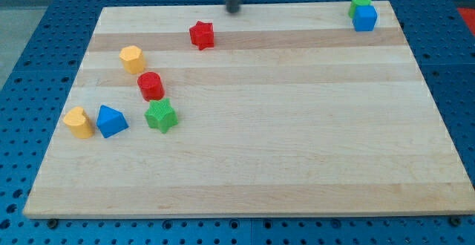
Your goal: Move the red star to the right
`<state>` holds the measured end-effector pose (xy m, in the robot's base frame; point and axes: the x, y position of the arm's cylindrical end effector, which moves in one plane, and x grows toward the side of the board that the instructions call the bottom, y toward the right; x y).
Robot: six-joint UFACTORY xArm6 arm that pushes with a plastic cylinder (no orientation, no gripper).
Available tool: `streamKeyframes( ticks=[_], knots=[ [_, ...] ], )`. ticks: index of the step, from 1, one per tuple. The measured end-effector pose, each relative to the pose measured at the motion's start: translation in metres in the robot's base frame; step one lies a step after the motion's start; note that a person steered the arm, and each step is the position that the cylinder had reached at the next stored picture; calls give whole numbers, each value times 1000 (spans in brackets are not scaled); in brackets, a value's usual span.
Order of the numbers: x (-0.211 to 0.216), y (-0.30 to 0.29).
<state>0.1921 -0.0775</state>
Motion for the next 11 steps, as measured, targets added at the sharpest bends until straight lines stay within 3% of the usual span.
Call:
streamKeyframes(
  ticks=[1, 2, 4, 5, 6, 7, 9, 10, 11],
  knots=[
    [38, -114],
    [97, -128],
    [111, -2],
    [109, -7],
    [98, -50],
    [78, -22],
    [131, 117],
    [135, 121],
    [131, 64]
  ],
)
